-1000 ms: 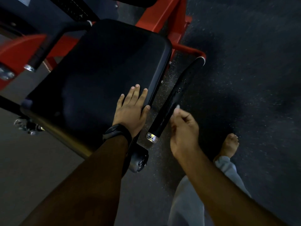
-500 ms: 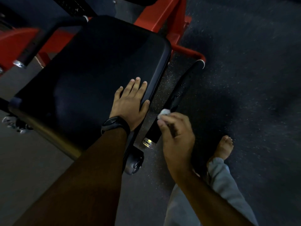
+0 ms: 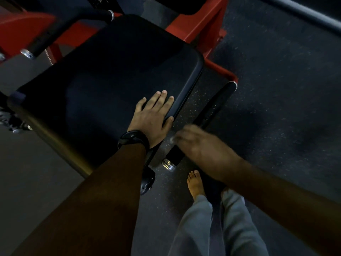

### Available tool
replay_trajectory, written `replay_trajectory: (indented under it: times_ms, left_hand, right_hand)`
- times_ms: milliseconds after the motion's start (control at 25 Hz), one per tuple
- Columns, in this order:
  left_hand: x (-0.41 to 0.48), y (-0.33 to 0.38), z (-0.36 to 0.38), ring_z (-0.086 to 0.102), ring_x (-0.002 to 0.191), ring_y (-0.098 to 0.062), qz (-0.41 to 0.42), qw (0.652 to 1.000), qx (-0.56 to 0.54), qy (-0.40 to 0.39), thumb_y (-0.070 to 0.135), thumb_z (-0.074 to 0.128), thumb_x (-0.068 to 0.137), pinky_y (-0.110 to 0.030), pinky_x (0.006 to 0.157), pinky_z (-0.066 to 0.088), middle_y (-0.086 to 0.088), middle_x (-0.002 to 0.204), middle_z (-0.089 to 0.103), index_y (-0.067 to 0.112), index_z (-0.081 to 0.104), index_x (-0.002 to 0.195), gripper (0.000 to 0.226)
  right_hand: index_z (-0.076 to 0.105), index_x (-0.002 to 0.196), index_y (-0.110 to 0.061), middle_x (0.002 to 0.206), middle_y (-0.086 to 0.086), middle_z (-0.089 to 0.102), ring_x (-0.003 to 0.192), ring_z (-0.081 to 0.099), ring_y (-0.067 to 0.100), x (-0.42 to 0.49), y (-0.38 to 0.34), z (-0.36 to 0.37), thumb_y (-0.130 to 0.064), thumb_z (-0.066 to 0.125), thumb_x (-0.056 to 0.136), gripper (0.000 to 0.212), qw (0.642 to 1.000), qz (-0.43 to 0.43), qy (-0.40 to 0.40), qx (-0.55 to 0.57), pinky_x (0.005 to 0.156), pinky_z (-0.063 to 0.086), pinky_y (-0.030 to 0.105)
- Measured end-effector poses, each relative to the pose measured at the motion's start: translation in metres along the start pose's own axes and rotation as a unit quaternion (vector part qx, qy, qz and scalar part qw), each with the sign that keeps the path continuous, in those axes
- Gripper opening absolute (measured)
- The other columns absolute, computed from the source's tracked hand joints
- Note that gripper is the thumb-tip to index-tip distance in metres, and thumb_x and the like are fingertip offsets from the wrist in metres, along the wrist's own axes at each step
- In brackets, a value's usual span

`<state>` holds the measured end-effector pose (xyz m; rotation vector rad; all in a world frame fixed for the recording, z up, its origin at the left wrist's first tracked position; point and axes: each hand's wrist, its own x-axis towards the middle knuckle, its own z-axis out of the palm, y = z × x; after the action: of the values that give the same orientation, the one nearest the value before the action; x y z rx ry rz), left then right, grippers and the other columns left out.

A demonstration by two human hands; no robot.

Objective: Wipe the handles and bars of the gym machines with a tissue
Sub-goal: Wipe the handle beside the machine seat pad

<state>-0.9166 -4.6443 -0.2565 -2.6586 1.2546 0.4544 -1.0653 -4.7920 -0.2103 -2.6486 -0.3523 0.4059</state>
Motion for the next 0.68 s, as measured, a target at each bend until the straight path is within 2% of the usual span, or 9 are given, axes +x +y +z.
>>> replay_trajectory:
  times_ms: [40,80,160,240,360,400,520,600,680]
  left_hand:
    - [0.000,0.000,0.000,0.007,0.151,-0.016,0.001,1.000,-0.001,0.002,0.046,0.028,0.101,-0.047,0.121,0.012,0.000,0.165,0.010,0.025,0.013,0.157,0.061]
    - [0.001,0.000,0.000,0.007,0.151,-0.016,0.001,1.000,-0.002,0.004,0.046,0.028,0.101,-0.047,0.121,0.012,0.000,0.165,0.011,0.025,0.014,0.157,0.061]
    - [0.000,0.001,0.000,0.008,0.151,-0.015,-0.003,1.000,-0.005,0.005,0.046,0.029,0.100,-0.047,0.121,0.012,0.000,0.165,0.012,0.025,0.015,0.156,0.062]
    - [0.000,0.002,0.000,0.007,0.151,-0.015,-0.005,1.000,-0.009,0.004,0.046,0.029,0.100,-0.046,0.121,0.011,0.001,0.165,0.011,0.025,0.015,0.157,0.062]
    - [0.000,0.002,-0.001,0.006,0.151,-0.014,-0.006,1.000,-0.008,0.003,0.046,0.028,0.100,-0.045,0.121,0.009,0.001,0.165,0.010,0.025,0.014,0.157,0.062]
    - [-0.001,0.003,-0.001,0.006,0.151,-0.014,-0.007,1.000,-0.007,0.005,0.046,0.027,0.100,-0.045,0.121,0.009,0.001,0.165,0.010,0.025,0.014,0.157,0.062]
    - [0.000,0.003,-0.002,0.008,0.151,-0.015,-0.006,1.000,-0.008,0.005,0.046,0.029,0.099,-0.045,0.121,0.010,0.000,0.165,0.012,0.025,0.015,0.157,0.062]
    - [0.000,0.003,-0.001,0.007,0.151,-0.015,-0.008,1.000,-0.010,0.006,0.047,0.029,0.099,-0.045,0.121,0.010,0.000,0.165,0.012,0.025,0.015,0.156,0.063]
    - [0.000,0.002,-0.001,0.008,0.151,-0.015,-0.008,1.000,-0.014,0.008,0.047,0.030,0.099,-0.045,0.121,0.011,0.001,0.164,0.013,0.025,0.017,0.156,0.063]
  right_hand:
    - [0.036,0.150,-0.011,0.153,0.011,0.037,0.142,0.031,0.028,0.000,-0.001,-0.002,-0.006,0.064,0.089,0.067,0.999,-0.045,-0.020,-0.002,0.109,0.043,0.042]
    - [0.031,0.152,-0.014,0.156,0.008,0.032,0.145,0.026,0.026,0.000,0.006,-0.010,-0.007,0.060,0.092,0.068,0.998,-0.047,-0.037,-0.004,0.113,0.038,0.041]
    - [0.028,0.153,-0.020,0.158,0.003,0.030,0.147,0.021,0.024,0.006,0.036,-0.025,-0.010,0.056,0.095,0.066,0.998,0.023,-0.053,-0.018,0.119,0.029,0.040]
    - [0.034,0.148,-0.021,0.151,0.004,0.039,0.142,0.029,0.023,0.016,0.048,-0.034,-0.011,0.057,0.094,0.059,0.998,0.045,-0.043,-0.018,0.116,0.033,0.041]
    - [0.035,0.148,-0.016,0.150,0.007,0.038,0.140,0.030,0.024,0.022,0.027,-0.031,-0.012,0.061,0.093,0.060,0.991,-0.049,-0.113,-0.054,0.113,0.033,0.035]
    - [0.034,0.148,-0.015,0.151,0.007,0.037,0.139,0.030,0.025,0.022,0.022,-0.029,-0.013,0.060,0.094,0.060,0.990,-0.068,-0.110,-0.063,0.112,0.034,0.035]
    - [0.035,0.148,-0.014,0.151,0.010,0.035,0.139,0.029,0.027,0.022,0.021,-0.030,-0.013,0.060,0.094,0.060,0.991,-0.068,-0.088,-0.080,0.111,0.037,0.037]
    - [0.035,0.148,-0.014,0.151,0.010,0.032,0.140,0.027,0.028,0.020,0.030,-0.030,-0.015,0.061,0.094,0.060,0.989,-0.070,-0.103,-0.084,0.109,0.039,0.037]
    - [0.040,0.144,-0.019,0.148,0.008,0.037,0.137,0.030,0.025,0.019,0.053,-0.033,-0.020,0.056,0.095,0.051,0.993,-0.036,-0.083,-0.078,0.109,0.038,0.038]
